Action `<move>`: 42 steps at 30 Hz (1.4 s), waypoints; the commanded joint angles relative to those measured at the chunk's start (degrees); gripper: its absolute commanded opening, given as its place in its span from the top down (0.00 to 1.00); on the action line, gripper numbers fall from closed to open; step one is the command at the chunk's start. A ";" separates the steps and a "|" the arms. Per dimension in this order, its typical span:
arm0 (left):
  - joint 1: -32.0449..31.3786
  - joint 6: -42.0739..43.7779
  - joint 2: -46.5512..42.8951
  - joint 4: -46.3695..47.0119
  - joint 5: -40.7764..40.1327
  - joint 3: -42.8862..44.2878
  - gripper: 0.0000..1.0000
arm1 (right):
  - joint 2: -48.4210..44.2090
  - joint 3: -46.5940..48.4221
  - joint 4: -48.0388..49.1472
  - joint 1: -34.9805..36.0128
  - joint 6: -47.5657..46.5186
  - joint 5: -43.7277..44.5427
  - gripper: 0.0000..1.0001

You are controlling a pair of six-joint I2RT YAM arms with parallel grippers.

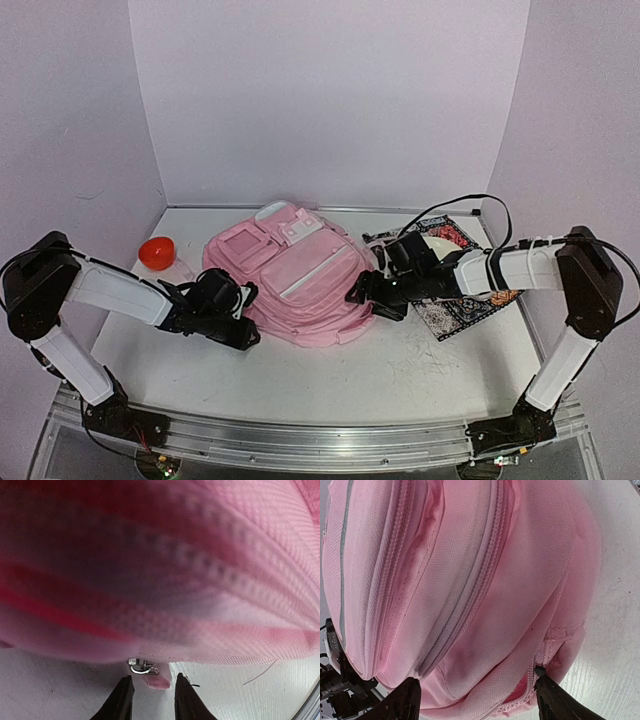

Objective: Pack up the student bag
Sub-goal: Place the largest pocket of the bag in the student bag, then pick up the largest pocket of the bag from the student bag.

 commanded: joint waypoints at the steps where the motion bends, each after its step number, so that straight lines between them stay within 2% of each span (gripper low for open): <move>1: -0.50 -1.62 -1.85 -2.33 -2.94 -0.74 0.66 | -1.46 -1.13 -0.24 0.30 1.69 -2.28 0.21; 10: -7.26 -4.76 -2.36 -3.61 -18.16 1.63 0.63 | -0.30 -0.59 0.76 0.30 2.03 -3.25 0.21; 14: -11.25 -7.94 -0.32 -5.21 -25.93 3.69 0.63 | -0.49 -1.09 1.45 0.30 2.77 -3.26 0.21; 18: -12.46 -9.33 2.16 -6.64 -30.16 6.28 0.63 | -0.31 -1.10 1.90 0.31 3.26 -3.67 0.22; 25: -14.37 -10.83 8.55 -9.57 -31.83 10.68 0.67 | -0.01 -1.10 2.74 0.65 4.11 -4.12 0.22; 39: -15.02 -16.69 8.28 -16.17 -35.17 8.81 0.72 | 0.64 -1.61 4.76 2.00 5.40 -4.65 0.23; 42: -14.99 -16.37 8.44 -16.18 -33.90 9.08 0.81 | 0.99 -1.37 5.21 2.20 5.51 -5.07 0.28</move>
